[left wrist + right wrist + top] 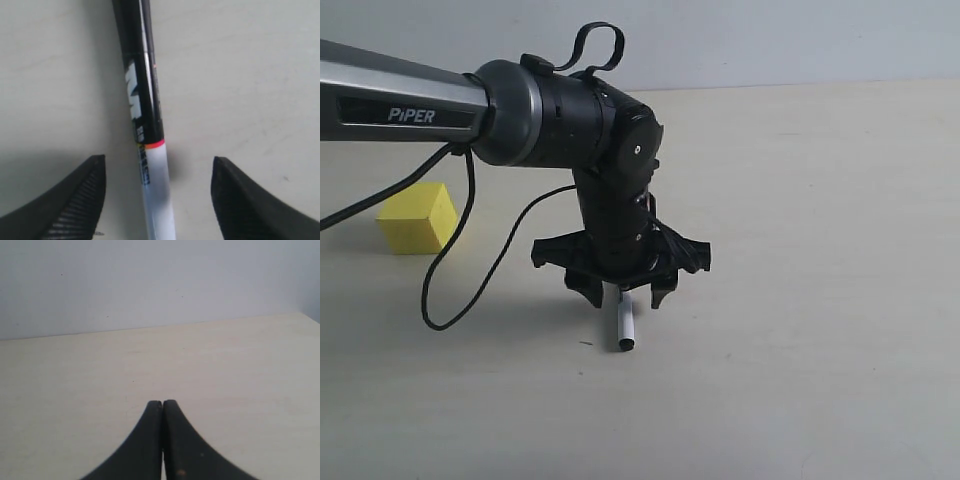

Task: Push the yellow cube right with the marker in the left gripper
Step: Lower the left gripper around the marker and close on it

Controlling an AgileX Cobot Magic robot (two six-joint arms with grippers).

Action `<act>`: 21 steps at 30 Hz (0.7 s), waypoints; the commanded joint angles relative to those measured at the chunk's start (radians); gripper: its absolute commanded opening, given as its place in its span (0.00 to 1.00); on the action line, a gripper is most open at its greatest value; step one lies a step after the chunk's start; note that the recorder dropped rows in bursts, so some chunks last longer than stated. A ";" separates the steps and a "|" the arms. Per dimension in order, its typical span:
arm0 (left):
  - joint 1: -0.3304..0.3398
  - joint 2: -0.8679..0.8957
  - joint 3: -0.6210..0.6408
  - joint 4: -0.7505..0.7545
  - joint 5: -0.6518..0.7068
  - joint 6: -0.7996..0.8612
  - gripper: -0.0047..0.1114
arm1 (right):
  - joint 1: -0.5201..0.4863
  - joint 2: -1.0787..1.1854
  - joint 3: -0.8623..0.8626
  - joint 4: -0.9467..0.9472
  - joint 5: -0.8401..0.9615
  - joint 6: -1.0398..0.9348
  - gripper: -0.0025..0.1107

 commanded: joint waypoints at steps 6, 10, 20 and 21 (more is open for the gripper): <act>-0.008 0.002 -0.003 0.015 0.004 -0.004 0.56 | -0.007 -0.005 0.004 0.001 -0.012 -0.002 0.02; -0.008 0.002 -0.003 0.015 0.002 -0.004 0.56 | -0.007 -0.005 0.004 0.001 -0.012 -0.002 0.02; -0.008 0.002 -0.003 0.021 0.003 -0.004 0.56 | -0.007 -0.005 0.004 0.001 -0.012 -0.002 0.02; -0.008 0.002 -0.003 0.021 0.001 -0.004 0.56 | -0.007 -0.005 0.004 0.001 -0.012 -0.002 0.02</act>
